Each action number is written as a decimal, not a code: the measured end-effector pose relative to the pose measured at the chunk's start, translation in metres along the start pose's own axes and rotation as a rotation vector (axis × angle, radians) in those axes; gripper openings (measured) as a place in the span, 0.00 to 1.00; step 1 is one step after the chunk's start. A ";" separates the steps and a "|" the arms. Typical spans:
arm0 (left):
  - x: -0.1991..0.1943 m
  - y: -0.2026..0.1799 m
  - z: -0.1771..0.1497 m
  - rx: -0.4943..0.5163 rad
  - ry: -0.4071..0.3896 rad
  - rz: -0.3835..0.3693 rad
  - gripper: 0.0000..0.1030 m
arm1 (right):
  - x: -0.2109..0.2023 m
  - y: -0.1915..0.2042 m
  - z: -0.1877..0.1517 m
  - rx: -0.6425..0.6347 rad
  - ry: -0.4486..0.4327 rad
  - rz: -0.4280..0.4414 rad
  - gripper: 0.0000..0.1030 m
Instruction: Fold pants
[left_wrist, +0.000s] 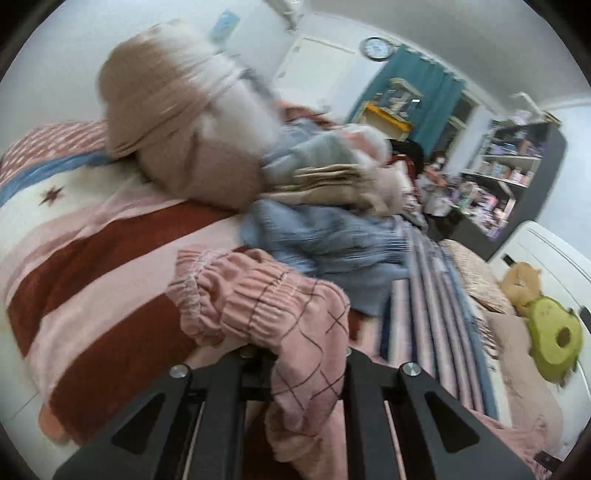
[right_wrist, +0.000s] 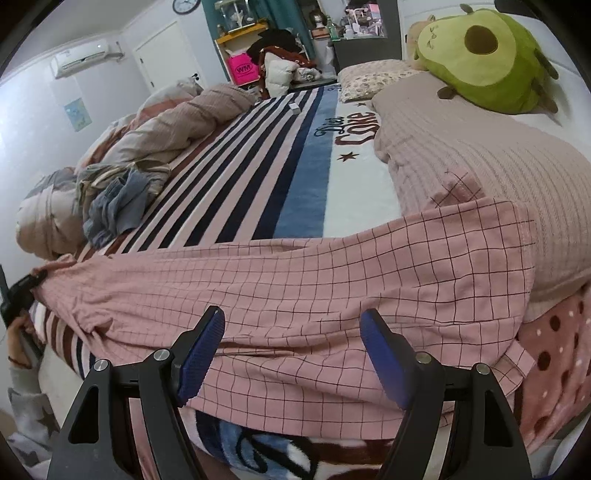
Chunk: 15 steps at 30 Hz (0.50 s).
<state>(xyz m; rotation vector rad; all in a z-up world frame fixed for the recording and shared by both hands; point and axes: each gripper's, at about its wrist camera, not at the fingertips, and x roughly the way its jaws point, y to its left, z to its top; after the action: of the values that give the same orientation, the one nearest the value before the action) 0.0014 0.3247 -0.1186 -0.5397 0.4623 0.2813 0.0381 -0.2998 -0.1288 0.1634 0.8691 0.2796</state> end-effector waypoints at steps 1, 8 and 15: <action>-0.002 -0.017 0.002 0.024 -0.007 -0.036 0.07 | -0.002 -0.003 0.000 0.003 -0.006 0.001 0.70; -0.015 -0.137 -0.006 0.211 0.008 -0.250 0.07 | -0.021 -0.021 -0.006 0.011 -0.047 0.008 0.70; 0.010 -0.279 -0.083 0.460 0.220 -0.482 0.07 | -0.041 -0.048 -0.015 0.041 -0.091 0.032 0.70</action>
<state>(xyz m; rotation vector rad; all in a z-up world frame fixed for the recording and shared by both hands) 0.0855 0.0505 -0.0681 -0.2167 0.5726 -0.3456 0.0100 -0.3579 -0.1209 0.2264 0.7828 0.2827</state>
